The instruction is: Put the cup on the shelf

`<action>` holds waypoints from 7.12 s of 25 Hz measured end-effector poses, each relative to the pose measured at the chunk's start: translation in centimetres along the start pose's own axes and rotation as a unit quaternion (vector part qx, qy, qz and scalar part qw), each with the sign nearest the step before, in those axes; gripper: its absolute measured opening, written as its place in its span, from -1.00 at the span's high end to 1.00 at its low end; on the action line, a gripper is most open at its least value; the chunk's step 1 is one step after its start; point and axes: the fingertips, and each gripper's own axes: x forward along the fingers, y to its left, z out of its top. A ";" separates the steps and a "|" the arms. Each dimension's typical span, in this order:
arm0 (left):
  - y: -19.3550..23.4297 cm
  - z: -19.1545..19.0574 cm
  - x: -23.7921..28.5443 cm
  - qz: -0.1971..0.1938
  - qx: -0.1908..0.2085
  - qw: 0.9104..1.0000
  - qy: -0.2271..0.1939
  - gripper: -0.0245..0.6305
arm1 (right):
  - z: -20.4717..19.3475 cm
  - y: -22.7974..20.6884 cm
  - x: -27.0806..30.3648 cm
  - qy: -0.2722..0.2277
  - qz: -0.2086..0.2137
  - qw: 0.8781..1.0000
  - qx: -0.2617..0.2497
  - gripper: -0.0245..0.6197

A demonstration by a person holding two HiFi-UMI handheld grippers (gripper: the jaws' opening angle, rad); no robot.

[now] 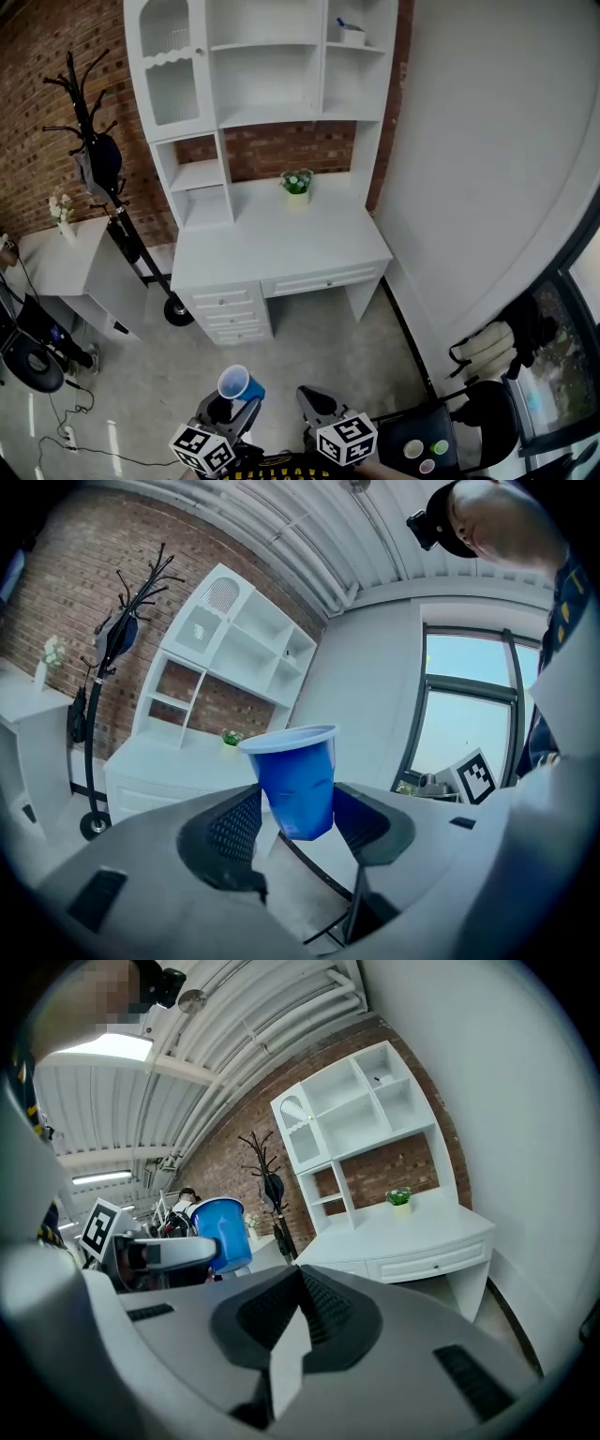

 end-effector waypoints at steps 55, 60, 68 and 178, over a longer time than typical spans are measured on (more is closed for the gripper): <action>21.9 16.4 40.7 -0.057 0.022 0.997 0.046 0.18 | 18.8 -31.1 30.3 -0.012 -0.086 0.995 0.055 0.90; 25.6 17.6 40.2 -0.037 0.025 0.998 0.037 0.18 | 19.8 -30.5 33.9 -0.008 -0.077 0.996 0.053 0.90; 31.6 22.6 40.1 -0.018 0.073 0.997 -0.001 0.18 | 22.4 -29.2 38.8 -0.016 -0.069 0.997 0.029 0.90; 29.0 43.4 48.7 0.048 0.257 0.946 -0.190 0.92 | 48.3 -34.2 45.4 -0.191 0.090 0.975 -0.073 0.90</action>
